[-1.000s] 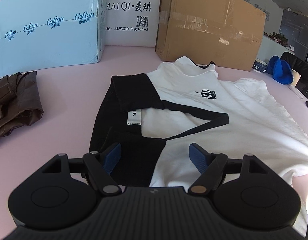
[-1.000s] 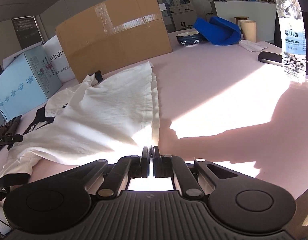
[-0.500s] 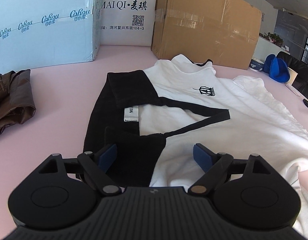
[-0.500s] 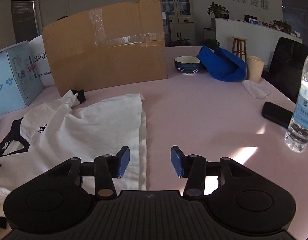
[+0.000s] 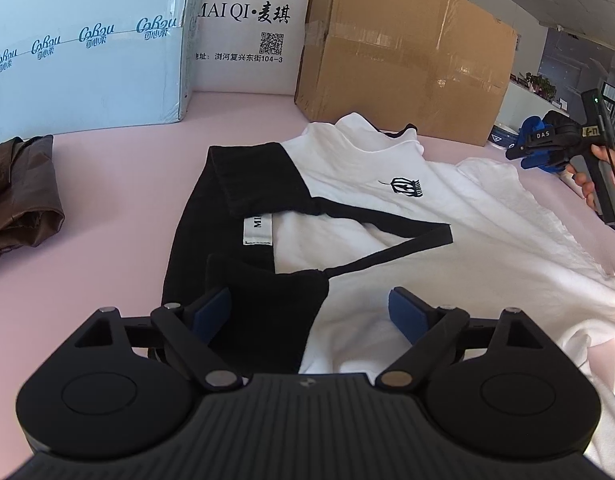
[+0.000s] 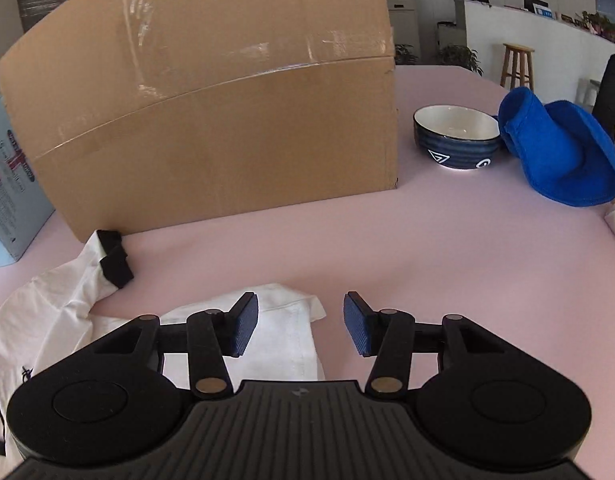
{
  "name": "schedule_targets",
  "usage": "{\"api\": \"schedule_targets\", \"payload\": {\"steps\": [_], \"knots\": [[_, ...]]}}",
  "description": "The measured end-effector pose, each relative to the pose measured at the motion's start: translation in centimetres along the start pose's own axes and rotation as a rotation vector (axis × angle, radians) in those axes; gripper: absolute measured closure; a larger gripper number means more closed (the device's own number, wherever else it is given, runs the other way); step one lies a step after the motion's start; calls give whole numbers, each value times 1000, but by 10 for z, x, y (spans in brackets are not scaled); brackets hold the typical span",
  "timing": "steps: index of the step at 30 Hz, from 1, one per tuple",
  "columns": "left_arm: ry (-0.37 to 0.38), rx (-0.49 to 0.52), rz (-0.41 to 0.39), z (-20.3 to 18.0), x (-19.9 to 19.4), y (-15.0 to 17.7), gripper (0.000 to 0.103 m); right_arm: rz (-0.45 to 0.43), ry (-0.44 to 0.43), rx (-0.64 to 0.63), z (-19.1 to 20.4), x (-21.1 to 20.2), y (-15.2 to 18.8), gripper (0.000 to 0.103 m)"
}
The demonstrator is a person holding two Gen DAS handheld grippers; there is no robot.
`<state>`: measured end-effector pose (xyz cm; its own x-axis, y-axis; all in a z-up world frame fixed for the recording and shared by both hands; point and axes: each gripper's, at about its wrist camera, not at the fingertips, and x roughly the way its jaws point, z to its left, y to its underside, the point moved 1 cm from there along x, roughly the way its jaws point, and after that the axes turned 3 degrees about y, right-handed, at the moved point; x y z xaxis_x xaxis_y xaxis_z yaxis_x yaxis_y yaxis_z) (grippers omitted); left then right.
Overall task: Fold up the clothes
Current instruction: 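Open the right gripper and move it over the shirt's black trim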
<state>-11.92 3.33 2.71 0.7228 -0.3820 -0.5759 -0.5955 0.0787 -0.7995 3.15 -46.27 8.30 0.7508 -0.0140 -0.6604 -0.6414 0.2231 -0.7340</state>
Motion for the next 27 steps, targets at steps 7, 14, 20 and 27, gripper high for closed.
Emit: {"api": "schedule_targets", "payload": {"steps": [7, 14, 20, 27], "knots": [[1, 17, 6, -2, 1, 0, 14, 18, -32, -23, 7, 14, 0, 96], [2, 19, 7, -2, 1, 0, 14, -138, 99, 2, 6, -4, -9, 99], [-3, 30, 9, -4, 1, 1, 14, -53, 220, 3, -5, 25, -2, 99], [-1, 31, 10, -4, 0, 1, 14, -53, 260, -74, 3, 35, 8, 97]]}}
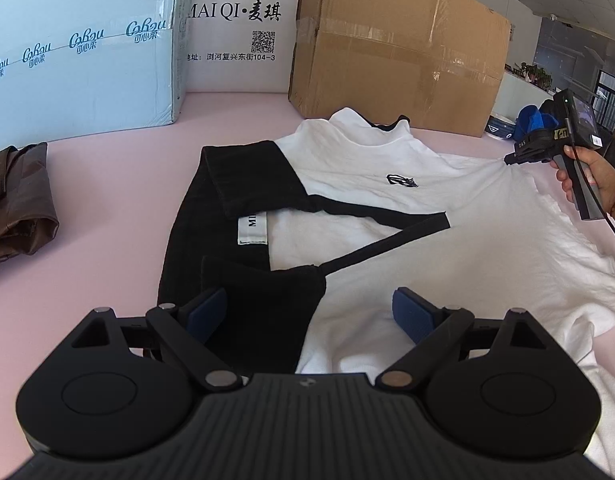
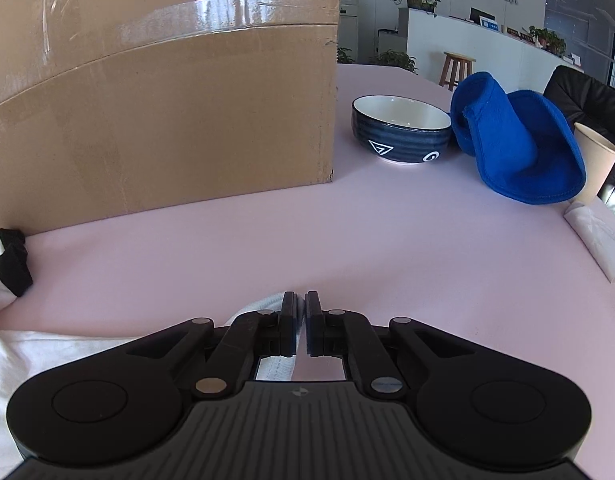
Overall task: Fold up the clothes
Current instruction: 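Open the right gripper and move it over the shirt's black trim, then grasp the black sleeve trim with the right gripper and lift it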
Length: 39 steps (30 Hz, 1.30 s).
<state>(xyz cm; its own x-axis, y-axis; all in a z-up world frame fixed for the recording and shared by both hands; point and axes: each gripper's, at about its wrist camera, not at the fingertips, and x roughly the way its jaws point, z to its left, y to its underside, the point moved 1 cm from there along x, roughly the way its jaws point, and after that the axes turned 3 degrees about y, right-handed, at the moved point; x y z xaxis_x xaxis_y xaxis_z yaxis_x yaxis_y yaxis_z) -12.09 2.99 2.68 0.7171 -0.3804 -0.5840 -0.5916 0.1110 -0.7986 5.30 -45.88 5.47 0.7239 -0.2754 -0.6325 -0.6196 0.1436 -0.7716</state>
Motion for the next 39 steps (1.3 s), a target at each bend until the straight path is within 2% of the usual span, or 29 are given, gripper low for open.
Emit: {"api": "schedule_targets", "payload": {"steps": [1, 2, 4, 7, 9, 11, 14, 17, 21, 27, 31, 37, 39], "knots": [[-1, 0, 0, 0, 1, 0, 14, -24, -23, -2, 1, -10, 0, 91], [-1, 1, 0, 0, 0, 0, 14, -56, -55, -2, 2, -23, 1, 72], [-1, -1, -1, 0, 0, 0, 13, -115, -122, -52, 12, -61, 12, 49], [0, -8, -4, 0, 0, 0, 13, -203, -223, -141, 27, -121, 31, 46], [-3, -14, -8, 0, -1, 0, 13, -255, -234, -198, 42, -158, 56, 43], [-17, -27, -20, 1, -4, 1, 13, -305, -289, -224, 55, -194, 97, 43], [-67, -57, -59, 5, -11, 2, 13, -332, -413, -260, 68, -234, 154, 43], [-25, -42, -75, -1, -25, 8, 13, -349, -475, -345, 82, -264, 198, 43], [24, 64, -123, -28, -63, 29, 13, -351, -537, -422, 88, -296, 241, 44], [1, 202, -142, -65, -108, 60, 13, -375, -560, -557, 97, -327, 276, 44], [-1, 245, -139, -84, -132, 80, 13, -395, -552, -638, 117, -340, 292, 44], [-162, 278, -192, -112, -147, 105, 13, -430, -486, -585, 140, -338, 306, 44], [-187, 282, -209, -116, -152, 111, 13, -442, -465, -552, 144, -336, 307, 44]]}}
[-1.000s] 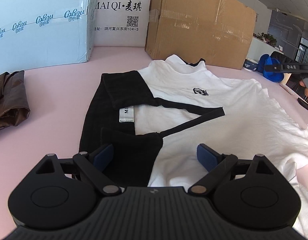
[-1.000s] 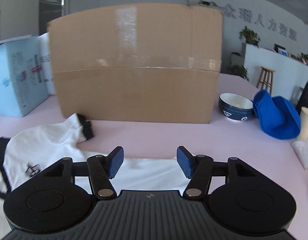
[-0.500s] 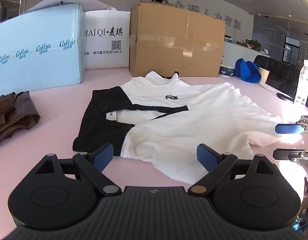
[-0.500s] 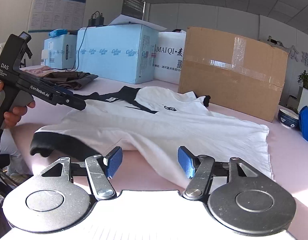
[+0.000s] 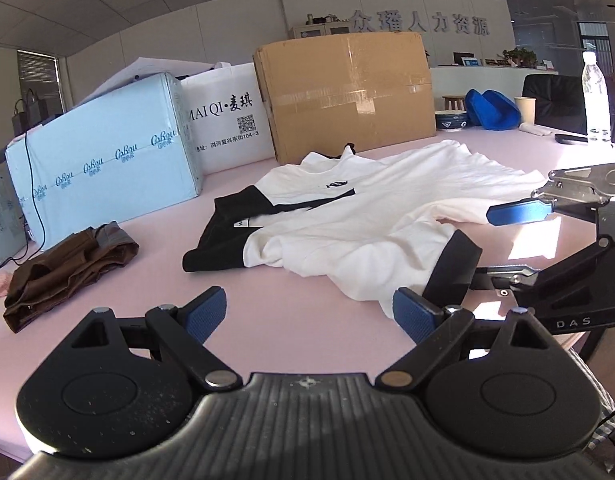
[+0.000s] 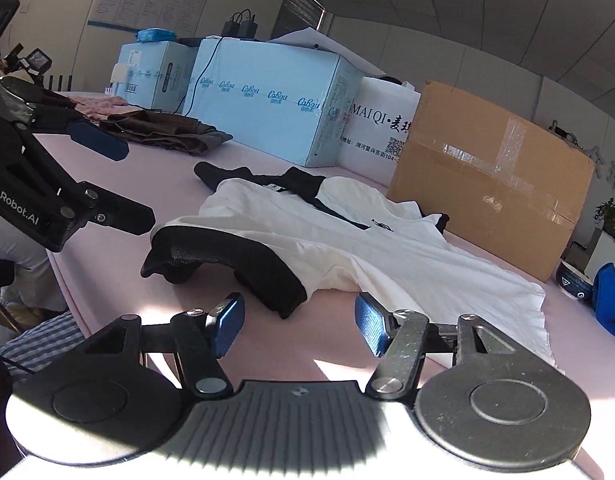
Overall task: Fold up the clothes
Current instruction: 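Grasp the black sleeve trim with the right gripper and lift it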
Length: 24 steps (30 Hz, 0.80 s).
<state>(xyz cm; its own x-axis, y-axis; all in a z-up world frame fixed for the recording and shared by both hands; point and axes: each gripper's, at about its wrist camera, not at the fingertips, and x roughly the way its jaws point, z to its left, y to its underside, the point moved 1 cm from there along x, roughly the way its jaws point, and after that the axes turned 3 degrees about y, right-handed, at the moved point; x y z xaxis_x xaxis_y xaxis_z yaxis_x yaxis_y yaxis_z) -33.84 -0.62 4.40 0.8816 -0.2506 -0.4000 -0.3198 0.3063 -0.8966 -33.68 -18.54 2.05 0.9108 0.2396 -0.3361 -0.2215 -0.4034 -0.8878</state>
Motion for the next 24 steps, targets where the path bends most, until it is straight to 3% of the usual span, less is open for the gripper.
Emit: {"api": "schedule_targets", "payload": {"steps": [3, 8, 12, 14, 17, 22, 24], "knots": [[-10, 24, 11, -9, 2, 5, 13, 15, 34, 77, -3, 7, 0, 45], [-63, 91, 22, -28, 10, 12, 13, 45, 30, 218, -17, 15, 2, 77], [-16, 127, -6, -42, 0, 15, 13, 44, 41, 254, -20, 13, 5, 83], [-13, 149, -16, -47, -4, 16, 13, 47, 21, 286, -23, 15, 5, 92], [-10, 183, -29, -55, -8, 16, 13, 57, -15, 328, -24, 14, 3, 95], [-71, 220, -10, -71, -4, 17, 13, 65, -77, 380, -28, 8, -2, 96], [-85, 223, -5, -75, 1, 17, 19, 64, -86, 380, -28, 6, -3, 96]]}}
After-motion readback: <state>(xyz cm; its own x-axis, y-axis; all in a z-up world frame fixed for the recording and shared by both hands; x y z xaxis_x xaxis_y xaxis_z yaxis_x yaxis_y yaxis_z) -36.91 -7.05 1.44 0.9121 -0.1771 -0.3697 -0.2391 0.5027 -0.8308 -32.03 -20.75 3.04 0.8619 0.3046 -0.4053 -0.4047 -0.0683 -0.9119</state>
